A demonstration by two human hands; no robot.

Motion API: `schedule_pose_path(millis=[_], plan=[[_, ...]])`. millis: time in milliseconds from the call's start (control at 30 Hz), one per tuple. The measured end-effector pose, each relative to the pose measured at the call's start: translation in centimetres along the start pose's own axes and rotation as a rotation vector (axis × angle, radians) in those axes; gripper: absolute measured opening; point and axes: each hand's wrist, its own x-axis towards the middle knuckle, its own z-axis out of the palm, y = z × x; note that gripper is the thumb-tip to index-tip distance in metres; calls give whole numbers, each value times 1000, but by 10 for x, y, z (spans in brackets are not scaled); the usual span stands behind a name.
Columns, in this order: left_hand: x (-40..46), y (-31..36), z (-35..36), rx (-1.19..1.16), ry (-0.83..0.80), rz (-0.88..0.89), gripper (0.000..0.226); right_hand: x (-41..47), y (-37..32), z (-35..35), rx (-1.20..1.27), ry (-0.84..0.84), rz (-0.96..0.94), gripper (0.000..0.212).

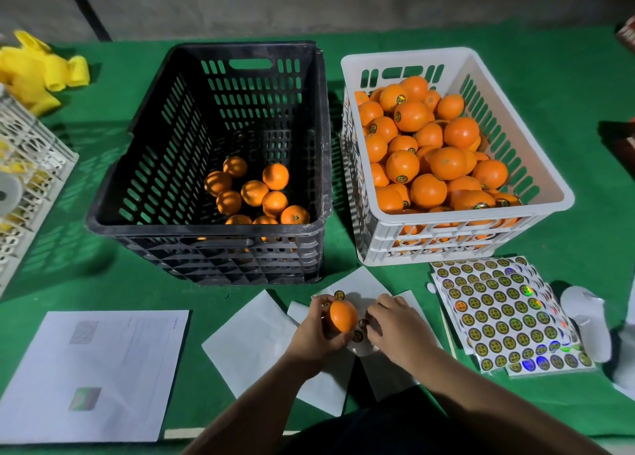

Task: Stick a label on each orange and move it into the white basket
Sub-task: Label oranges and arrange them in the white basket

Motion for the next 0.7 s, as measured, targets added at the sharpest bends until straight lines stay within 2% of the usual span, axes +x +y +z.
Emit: schedule_pose_path(millis=[100,200,267,400,500,700], plan=[[0,-1,0,13,1,4,66,-1,-2,-2,-95,-50,-111,25],[1,-2,0,35,0,5,67,2,-5,-5,-122,-76,-132,23],[1,-2,-1,46,-5,2,67,2,-8,-9,-71,-62,-86,22],[2,-3,-1,53,-17,-14,67,-2,-14,-16,156,-32,127,12],[1,-3,0,83,-22,-9,68,-4,-19,-20,324,-69,215,13],[-3,1,0,154,-24,-3,72,-1,-21,-23,361,-110,261,15]])
